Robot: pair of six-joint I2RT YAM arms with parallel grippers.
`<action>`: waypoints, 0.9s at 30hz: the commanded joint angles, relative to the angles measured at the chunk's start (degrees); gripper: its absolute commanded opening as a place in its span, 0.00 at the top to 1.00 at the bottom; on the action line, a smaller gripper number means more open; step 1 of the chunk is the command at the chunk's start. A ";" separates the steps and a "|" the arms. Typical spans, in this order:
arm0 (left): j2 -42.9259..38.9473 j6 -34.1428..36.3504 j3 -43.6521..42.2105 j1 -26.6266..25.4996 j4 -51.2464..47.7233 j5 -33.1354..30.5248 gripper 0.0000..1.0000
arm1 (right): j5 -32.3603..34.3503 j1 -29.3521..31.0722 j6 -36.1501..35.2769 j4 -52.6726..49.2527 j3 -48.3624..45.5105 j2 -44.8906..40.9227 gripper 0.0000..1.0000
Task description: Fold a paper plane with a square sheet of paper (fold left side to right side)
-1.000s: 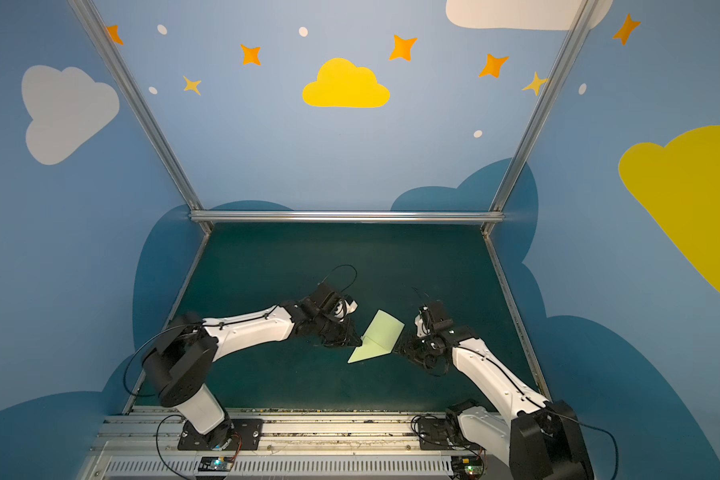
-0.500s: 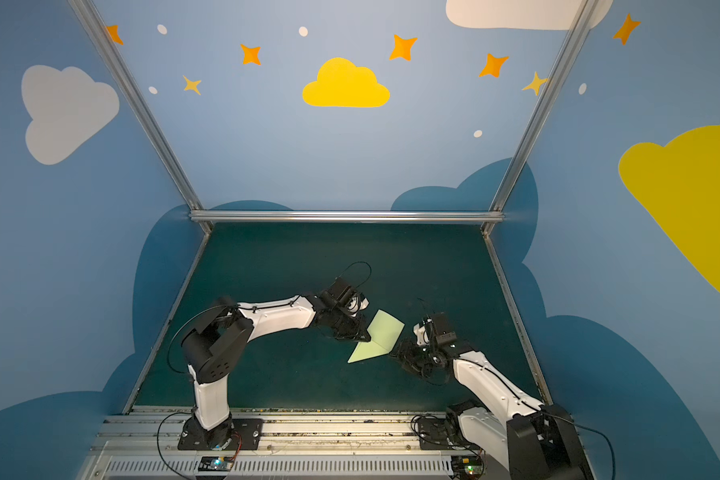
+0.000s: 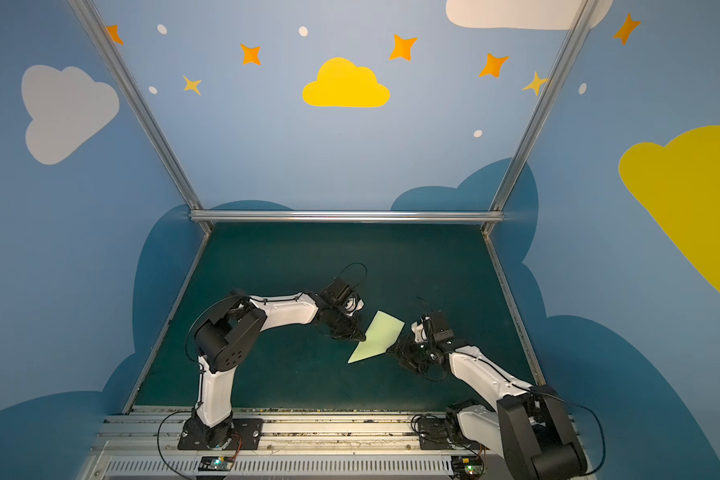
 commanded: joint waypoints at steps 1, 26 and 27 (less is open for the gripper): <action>0.84 0.97 -1.43 0.18 0.14 -0.58 0.96 | -1.23 -0.24 0.66 3.25 -0.07 2.28 0.42; -11.65 6.56 -6.33 1.72 -0.36 -7.92 0.72 | -0.43 0.27 1.22 3.21 7.42 9.77 1.00; -13.37 6.67 -7.86 1.53 0.82 -8.99 0.65 | -0.32 0.43 1.32 2.26 7.84 8.88 1.00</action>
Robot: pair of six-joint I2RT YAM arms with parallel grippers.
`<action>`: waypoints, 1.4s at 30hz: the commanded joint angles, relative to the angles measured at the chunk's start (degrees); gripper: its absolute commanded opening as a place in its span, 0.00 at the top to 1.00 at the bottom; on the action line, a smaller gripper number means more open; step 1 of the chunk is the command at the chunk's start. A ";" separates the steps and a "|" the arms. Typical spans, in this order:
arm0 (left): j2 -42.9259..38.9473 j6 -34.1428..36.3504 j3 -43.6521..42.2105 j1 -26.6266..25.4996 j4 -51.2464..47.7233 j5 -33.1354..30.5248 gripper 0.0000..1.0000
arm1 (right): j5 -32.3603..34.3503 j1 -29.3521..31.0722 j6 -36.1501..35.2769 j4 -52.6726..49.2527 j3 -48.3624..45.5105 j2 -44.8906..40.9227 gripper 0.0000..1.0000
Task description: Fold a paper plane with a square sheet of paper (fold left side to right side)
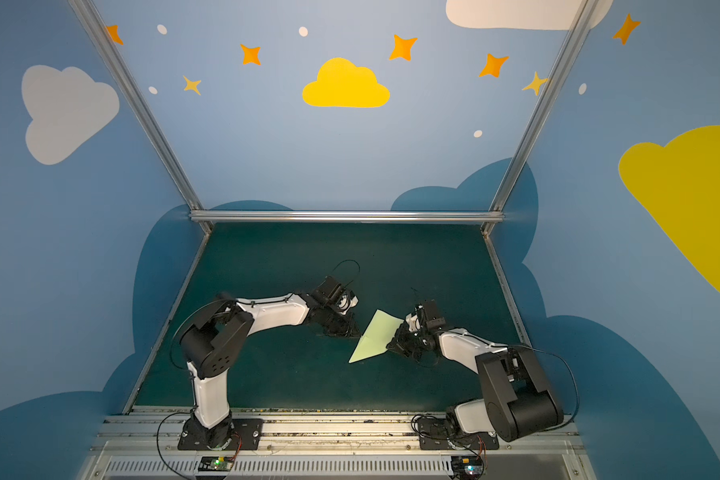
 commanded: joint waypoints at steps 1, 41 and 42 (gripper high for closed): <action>-6.72 2.56 -3.86 -0.50 1.33 -5.81 0.59 | 1.40 0.57 0.15 -4.87 2.43 -3.70 1.00; -7.45 18.09 -8.99 -23.01 10.36 -39.35 0.46 | 3.61 5.84 3.41 -11.54 7.25 -6.88 1.00; -7.31 18.25 -8.88 -23.11 10.43 -39.44 0.46 | 3.55 5.85 3.57 -11.51 7.32 -6.91 1.00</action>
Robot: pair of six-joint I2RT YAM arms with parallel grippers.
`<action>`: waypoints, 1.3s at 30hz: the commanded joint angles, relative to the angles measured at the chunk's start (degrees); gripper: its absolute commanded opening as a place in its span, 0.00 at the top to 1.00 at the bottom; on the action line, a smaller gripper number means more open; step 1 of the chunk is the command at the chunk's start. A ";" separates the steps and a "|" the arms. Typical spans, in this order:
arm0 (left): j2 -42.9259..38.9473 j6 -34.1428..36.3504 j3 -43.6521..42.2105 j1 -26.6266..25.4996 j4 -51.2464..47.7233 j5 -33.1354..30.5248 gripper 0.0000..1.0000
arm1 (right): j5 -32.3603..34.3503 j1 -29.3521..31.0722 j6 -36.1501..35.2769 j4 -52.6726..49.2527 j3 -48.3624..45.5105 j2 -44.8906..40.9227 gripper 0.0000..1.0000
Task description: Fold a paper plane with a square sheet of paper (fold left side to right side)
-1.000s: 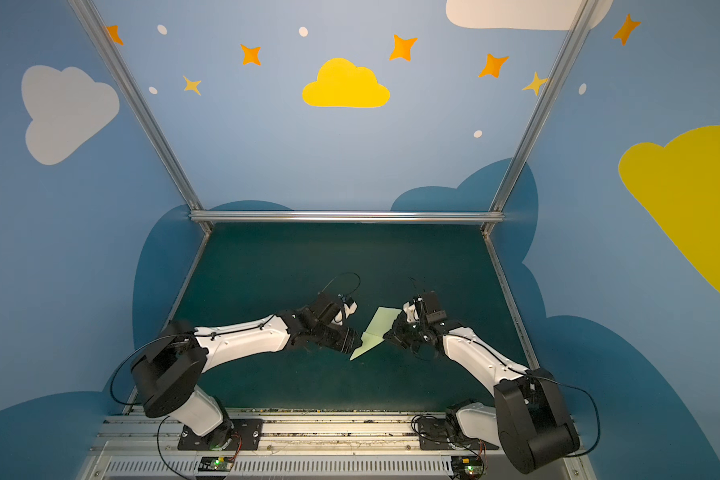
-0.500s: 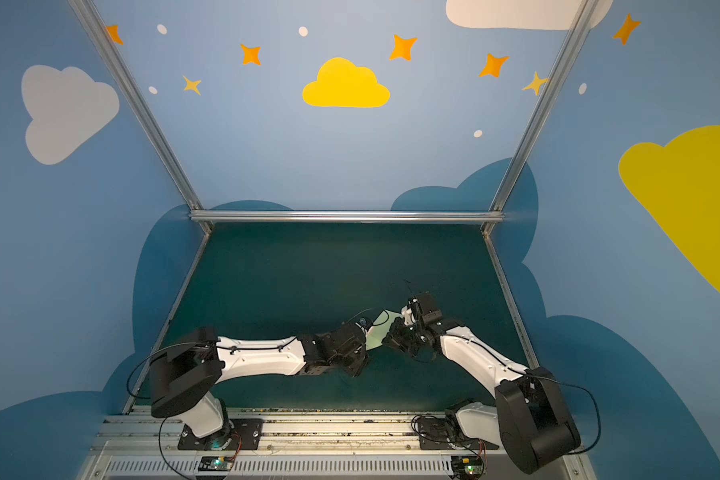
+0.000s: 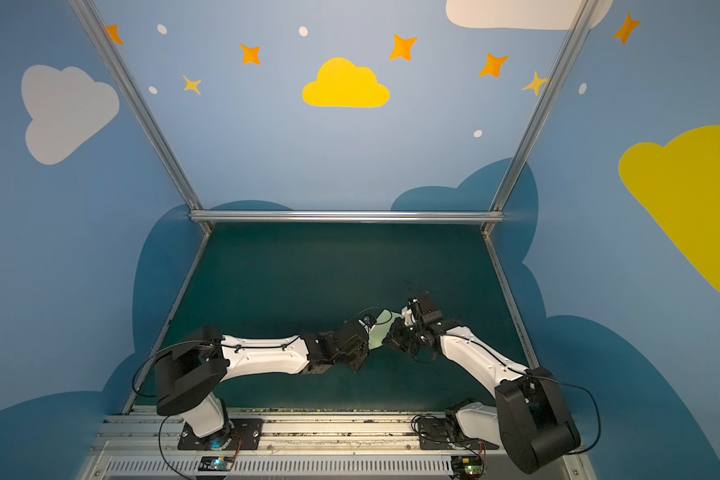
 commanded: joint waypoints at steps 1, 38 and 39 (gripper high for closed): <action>1.56 1.61 1.11 -0.37 0.24 -0.65 0.46 | -0.24 0.41 0.27 0.02 0.70 0.12 1.00; 3.19 5.55 3.00 -0.48 -2.20 -0.47 0.58 | -1.65 -1.07 -1.27 0.04 1.89 2.25 1.00; 3.23 5.93 3.00 -0.54 -2.25 -0.82 0.55 | -1.81 -1.13 -1.41 -0.12 2.01 2.19 1.00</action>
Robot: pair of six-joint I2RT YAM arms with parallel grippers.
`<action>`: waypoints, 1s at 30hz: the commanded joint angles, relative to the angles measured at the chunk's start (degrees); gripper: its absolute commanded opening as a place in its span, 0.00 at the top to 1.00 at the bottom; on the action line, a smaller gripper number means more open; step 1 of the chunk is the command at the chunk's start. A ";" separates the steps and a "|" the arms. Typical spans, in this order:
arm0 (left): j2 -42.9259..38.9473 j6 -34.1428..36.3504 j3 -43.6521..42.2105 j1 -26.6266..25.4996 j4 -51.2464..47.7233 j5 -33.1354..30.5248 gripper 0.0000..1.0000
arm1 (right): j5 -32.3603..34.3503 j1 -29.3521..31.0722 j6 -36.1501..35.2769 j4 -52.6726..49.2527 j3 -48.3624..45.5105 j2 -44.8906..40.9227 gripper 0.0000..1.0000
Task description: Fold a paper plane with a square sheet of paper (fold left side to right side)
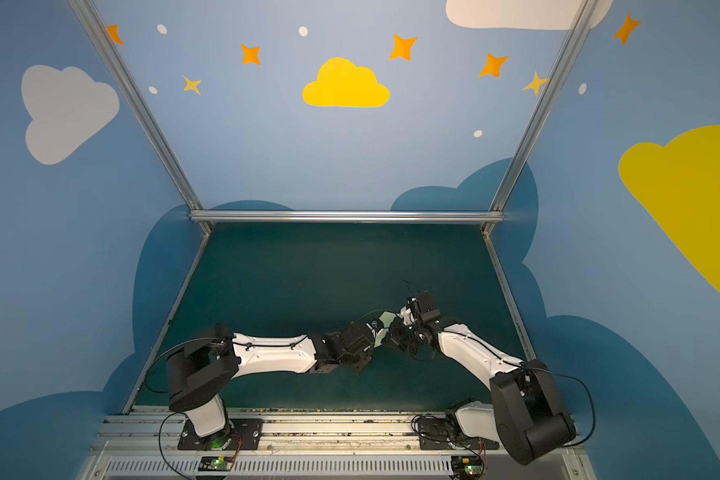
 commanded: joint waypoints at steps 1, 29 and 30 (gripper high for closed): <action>0.11 1.32 0.58 -0.13 -1.22 -2.24 0.55 | -0.78 -0.49 -1.12 -1.64 1.73 -0.37 1.00; 3.17 7.37 2.56 -1.69 -1.98 -3.68 0.81 | -2.99 -1.82 -2.86 -1.06 1.57 1.57 1.00; 3.21 7.46 2.60 -1.68 -2.07 -3.51 0.82 | -3.07 -1.87 -2.83 -0.94 1.60 1.62 1.00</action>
